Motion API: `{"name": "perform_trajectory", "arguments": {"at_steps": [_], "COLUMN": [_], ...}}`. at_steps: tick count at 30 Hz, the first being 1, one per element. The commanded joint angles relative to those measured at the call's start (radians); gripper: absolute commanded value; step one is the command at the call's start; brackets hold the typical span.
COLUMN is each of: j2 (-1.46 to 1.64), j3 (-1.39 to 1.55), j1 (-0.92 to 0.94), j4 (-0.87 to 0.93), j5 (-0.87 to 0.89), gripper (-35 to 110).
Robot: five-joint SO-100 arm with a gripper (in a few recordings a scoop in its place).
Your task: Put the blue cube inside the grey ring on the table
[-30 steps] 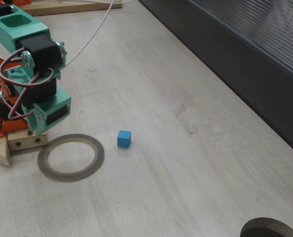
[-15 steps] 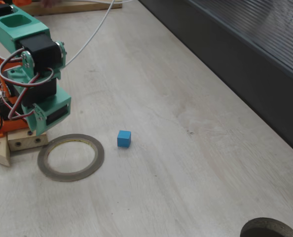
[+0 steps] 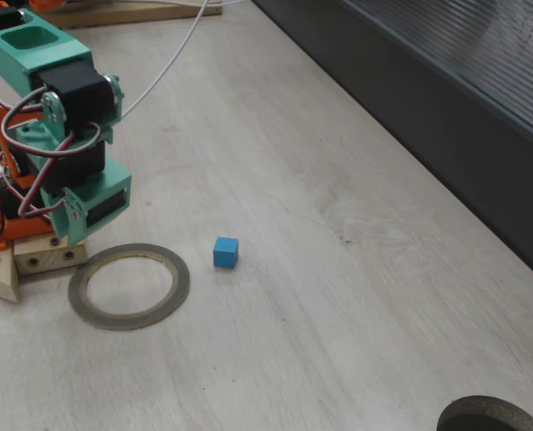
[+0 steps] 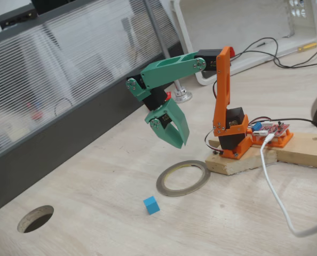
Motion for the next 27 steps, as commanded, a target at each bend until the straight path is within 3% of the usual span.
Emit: {"name": "perform_trajectory", "arguments": {"at_steps": [1, 27], "j2": [0.017, 0.017], "j3": [-0.012, -0.012], "j1": [-0.026, -0.781], "j4": [0.025, 0.025], "j5": [0.015, 0.008], "gripper": [9, 9]}}
